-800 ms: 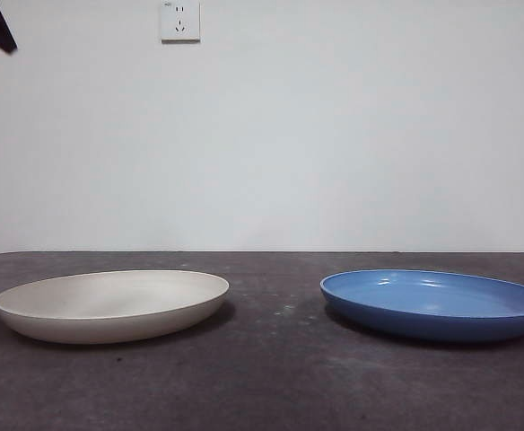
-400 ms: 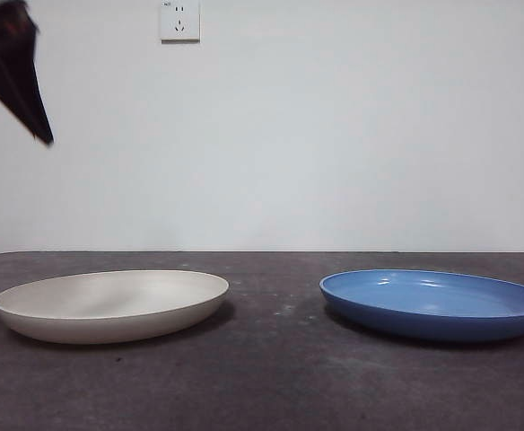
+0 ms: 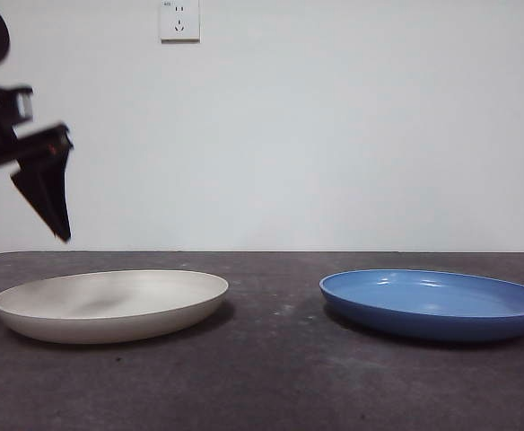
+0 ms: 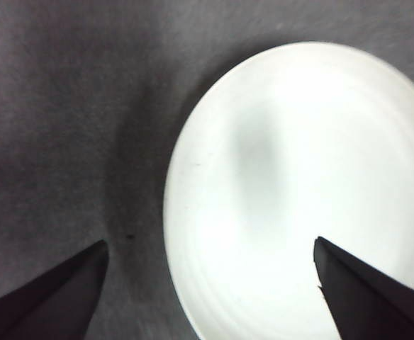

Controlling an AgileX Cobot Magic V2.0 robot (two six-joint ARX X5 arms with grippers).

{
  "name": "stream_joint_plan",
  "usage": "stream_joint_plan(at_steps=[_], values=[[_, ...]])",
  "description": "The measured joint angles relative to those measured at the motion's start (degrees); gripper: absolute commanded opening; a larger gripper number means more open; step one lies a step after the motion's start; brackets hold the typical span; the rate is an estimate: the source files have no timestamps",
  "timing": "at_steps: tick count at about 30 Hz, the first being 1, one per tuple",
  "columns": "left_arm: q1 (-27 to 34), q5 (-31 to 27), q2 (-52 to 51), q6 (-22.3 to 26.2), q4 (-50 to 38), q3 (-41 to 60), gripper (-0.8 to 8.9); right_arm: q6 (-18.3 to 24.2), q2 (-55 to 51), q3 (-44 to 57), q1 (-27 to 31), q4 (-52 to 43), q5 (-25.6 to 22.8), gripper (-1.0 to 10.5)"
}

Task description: Pick up the white plate, put it on the blue plate, put it on desk

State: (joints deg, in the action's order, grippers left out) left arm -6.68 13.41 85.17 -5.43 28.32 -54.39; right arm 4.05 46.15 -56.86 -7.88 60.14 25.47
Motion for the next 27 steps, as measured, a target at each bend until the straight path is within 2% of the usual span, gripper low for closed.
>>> stream_joint_plan(at_steps=[6,8,19,27], values=[[0.0,0.0,5.5,0.0,-2.5,0.0,4.63,0.0,0.0,0.0,0.0,0.0,0.0,3.8],[0.0,0.0,6.8,0.0,-2.8,0.0,4.34,0.0,0.0,0.0,0.0,0.0,0.0,3.8],[0.0,-0.1,7.8,0.0,-3.1,-0.1,0.16,0.0,0.0,0.0,0.0,0.0,0.0,3.8],[0.0,-0.2,7.8,0.0,-3.1,-0.1,0.10,0.0,0.0,0.0,0.0,0.0,0.0,3.8]])
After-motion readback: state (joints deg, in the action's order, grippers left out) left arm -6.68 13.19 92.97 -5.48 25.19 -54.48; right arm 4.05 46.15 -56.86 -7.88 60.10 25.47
